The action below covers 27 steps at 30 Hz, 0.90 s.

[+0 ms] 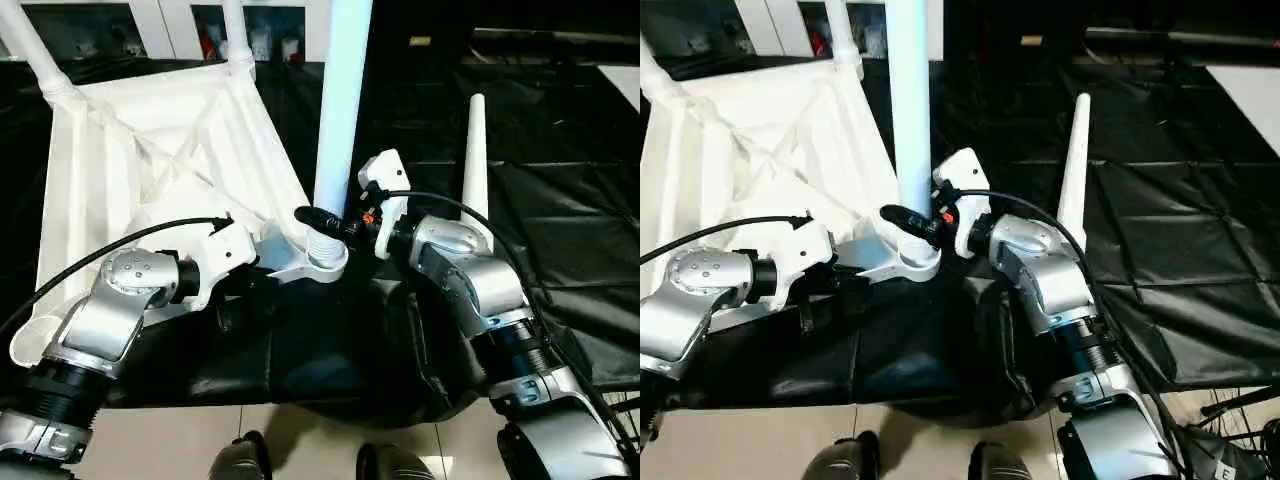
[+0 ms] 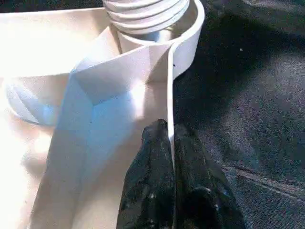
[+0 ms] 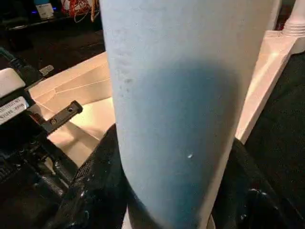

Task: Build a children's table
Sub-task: Insert table leg to table base

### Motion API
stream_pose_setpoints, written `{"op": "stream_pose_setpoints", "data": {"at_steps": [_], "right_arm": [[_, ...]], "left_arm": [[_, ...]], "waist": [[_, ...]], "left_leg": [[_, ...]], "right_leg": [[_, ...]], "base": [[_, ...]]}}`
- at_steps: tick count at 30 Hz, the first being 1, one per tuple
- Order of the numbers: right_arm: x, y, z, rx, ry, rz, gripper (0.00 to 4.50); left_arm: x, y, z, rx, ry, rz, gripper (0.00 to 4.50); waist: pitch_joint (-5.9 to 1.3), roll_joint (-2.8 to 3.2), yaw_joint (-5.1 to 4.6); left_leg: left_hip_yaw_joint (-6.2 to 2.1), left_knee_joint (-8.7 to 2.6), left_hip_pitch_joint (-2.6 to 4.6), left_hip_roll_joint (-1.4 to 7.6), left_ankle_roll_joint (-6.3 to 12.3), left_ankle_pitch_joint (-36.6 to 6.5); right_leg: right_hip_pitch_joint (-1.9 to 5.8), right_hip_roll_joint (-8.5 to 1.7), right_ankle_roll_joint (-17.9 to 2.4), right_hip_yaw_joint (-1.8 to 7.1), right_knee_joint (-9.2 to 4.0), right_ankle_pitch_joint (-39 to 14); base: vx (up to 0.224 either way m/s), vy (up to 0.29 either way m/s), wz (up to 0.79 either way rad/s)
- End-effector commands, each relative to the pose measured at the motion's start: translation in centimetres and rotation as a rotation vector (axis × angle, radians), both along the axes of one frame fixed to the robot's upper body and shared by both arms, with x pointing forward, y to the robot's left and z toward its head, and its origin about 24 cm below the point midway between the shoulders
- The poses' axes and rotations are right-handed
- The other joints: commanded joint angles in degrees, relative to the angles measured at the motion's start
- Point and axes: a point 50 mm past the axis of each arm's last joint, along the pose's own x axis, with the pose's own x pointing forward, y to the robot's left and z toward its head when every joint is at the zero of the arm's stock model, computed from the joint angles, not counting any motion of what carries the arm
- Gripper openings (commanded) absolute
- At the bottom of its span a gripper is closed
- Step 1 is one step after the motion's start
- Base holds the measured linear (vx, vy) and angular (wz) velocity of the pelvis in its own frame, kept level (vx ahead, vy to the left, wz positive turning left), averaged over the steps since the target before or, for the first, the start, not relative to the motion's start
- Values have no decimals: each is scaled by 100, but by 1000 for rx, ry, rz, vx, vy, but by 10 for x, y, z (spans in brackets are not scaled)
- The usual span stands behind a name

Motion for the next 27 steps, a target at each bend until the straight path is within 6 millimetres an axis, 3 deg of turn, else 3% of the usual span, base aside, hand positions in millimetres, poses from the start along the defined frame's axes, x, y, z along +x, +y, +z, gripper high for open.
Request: {"op": "stream_pose_setpoints", "data": {"at_steps": [1, 5, 13, 21, 27], "right_arm": [[0, -4, -10, -27, 59, 0, 186], [0, -5, -7, -10, 78, 9, 186], [2, -5, -14, -27, 98, -3, 186], [9, -11, -33, 82, 171, -114, 186], [-3, -23, -57, 119, 214, -167, 186]], "left_arm": [[-2, -7, -6, -38, 11, -30, 0], [0, -8, -5, -42, 7, -31, 0], [2, -8, -6, -44, 10, -34, 0], [2, -8, -5, -49, 8, -37, 0], [5, -9, -4, -55, -1, -25, 0]], "waist": [[-570, -61, 11], [-608, -62, 16], [-613, -56, 24], [-606, -49, 16], [-603, -11, 32]], "left_leg": [[-24, -217, 79, 200, 338, -819], [-25, -207, 86, 204, 338, -813], [-23, -204, 83, 204, 309, -886], [-33, -219, 87, 214, 252, -1051], [-37, -228, 92, 218, 254, -1130]], "right_leg": [[314, -309, -1294, 215, -455, -547], [315, -306, -1329, 207, -444, -491], [304, -313, -1325, 206, -455, -583], [293, -322, -1334, 202, -474, -778], [277, -326, -1289, 206, -491, -828]], "base": [[0, 0, 0], [0, 0, 0], [0, 0, 0], [0, 0, 0], [0, 0, 0]]}}
